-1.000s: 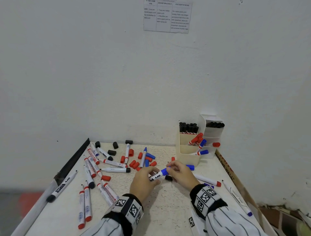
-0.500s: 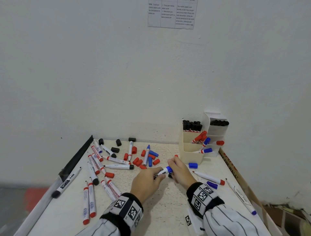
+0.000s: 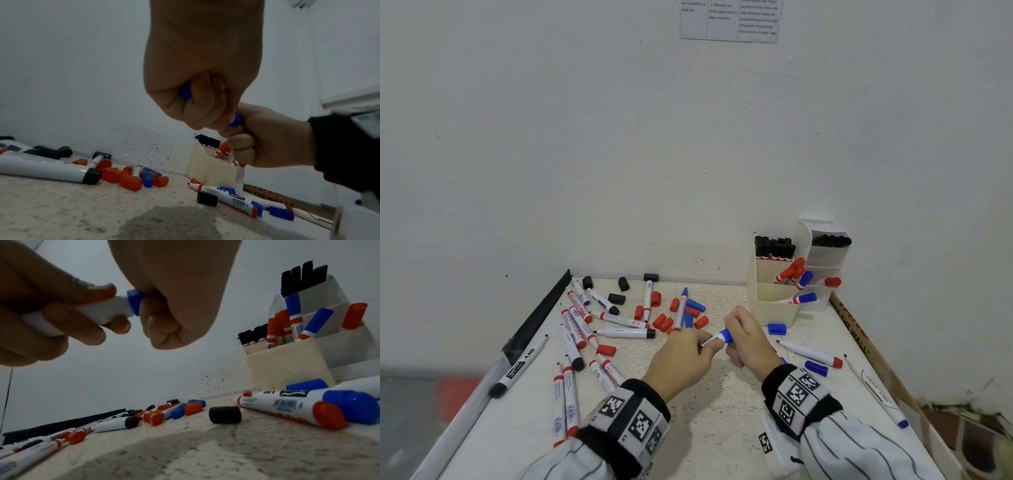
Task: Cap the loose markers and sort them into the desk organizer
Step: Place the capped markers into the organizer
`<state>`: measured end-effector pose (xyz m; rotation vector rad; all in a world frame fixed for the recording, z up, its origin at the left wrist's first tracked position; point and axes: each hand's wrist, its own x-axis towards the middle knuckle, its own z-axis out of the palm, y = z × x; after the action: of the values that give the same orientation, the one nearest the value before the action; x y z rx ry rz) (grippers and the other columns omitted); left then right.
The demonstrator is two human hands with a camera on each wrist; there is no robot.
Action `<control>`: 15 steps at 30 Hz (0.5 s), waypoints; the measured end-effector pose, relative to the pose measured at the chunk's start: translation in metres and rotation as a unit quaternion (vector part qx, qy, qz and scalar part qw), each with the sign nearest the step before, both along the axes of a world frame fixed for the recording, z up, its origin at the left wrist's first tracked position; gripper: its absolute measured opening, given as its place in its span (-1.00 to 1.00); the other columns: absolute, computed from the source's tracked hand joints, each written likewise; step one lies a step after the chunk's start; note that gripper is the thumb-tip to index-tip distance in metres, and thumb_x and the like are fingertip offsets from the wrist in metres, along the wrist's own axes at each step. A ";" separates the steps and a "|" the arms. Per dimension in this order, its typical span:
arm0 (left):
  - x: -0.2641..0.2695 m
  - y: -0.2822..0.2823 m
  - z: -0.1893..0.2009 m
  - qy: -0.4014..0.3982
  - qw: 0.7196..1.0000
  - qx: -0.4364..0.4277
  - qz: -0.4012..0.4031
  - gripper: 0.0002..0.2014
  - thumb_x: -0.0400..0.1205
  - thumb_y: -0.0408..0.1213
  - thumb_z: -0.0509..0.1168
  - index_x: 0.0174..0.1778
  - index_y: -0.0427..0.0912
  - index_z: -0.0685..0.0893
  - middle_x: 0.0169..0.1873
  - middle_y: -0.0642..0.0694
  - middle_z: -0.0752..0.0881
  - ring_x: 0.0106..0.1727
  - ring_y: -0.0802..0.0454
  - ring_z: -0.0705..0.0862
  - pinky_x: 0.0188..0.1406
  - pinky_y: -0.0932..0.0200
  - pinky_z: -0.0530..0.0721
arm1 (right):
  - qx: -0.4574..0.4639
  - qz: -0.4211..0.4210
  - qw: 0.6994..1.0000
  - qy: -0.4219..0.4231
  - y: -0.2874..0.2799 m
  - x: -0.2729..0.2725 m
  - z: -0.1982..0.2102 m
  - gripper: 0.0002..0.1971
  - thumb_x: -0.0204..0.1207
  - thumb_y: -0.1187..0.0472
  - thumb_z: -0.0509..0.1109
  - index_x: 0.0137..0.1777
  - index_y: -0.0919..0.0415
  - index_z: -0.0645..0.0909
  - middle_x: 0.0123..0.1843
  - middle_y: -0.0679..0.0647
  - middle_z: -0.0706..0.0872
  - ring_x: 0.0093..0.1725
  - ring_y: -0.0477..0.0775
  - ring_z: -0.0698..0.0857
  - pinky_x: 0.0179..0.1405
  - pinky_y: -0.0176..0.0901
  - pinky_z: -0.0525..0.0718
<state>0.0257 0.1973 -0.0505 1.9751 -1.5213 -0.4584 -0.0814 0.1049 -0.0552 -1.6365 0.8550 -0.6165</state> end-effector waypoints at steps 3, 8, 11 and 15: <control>0.002 -0.001 0.006 0.064 0.998 0.009 -0.011 -0.66 0.68 0.00 0.16 -0.34 -0.05 0.63 -0.52 0.01 0.48 -0.44 0.08 0.43 -0.31 0.14 0.45 | -0.012 0.010 1.000 -0.004 0.000 -0.001 0.002 -0.78 0.69 0.23 0.06 -0.23 0.11 0.29 -0.41 0.02 0.32 -0.59 -0.17 0.26 -0.62 -0.27 0.22; -0.001 0.002 0.004 -0.169 0.985 -0.022 0.024 -0.64 0.68 0.09 0.07 0.07 -0.01 0.69 -0.30 -0.03 0.71 -0.25 0.06 0.64 -0.26 0.14 0.63 | 0.058 0.010 0.998 -0.026 0.001 -0.001 0.006 -0.76 0.71 0.18 0.02 -0.24 0.14 0.25 -0.49 0.03 0.25 -0.63 -0.09 0.16 -0.65 -0.32 0.11; -0.002 0.001 0.005 -0.095 0.995 -0.020 0.003 -0.65 0.68 0.07 0.10 -0.06 -0.06 0.70 -0.40 -0.03 0.64 -0.35 0.07 0.57 -0.28 0.12 0.59 | 0.038 0.019 0.999 -0.025 0.002 -0.005 0.007 -0.78 0.71 0.20 0.02 -0.21 0.15 0.25 -0.47 0.05 0.27 -0.61 -0.09 0.18 -0.65 -0.29 0.13; 0.002 -0.003 0.008 0.048 0.999 0.007 -0.025 -0.67 0.67 0.02 0.16 -0.17 -0.07 0.74 -0.50 0.03 0.53 -0.44 0.13 0.45 -0.29 0.12 0.51 | -0.029 0.019 0.999 -0.006 0.003 -0.009 0.004 -0.81 0.68 0.26 0.05 -0.19 0.15 0.28 -0.39 0.07 0.31 -0.57 -0.16 0.27 -0.60 -0.26 0.24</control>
<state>0.0274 0.1943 -0.0424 1.9014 -1.5133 -0.5768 -0.0901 0.1081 -0.0515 -1.6947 0.8022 -0.6300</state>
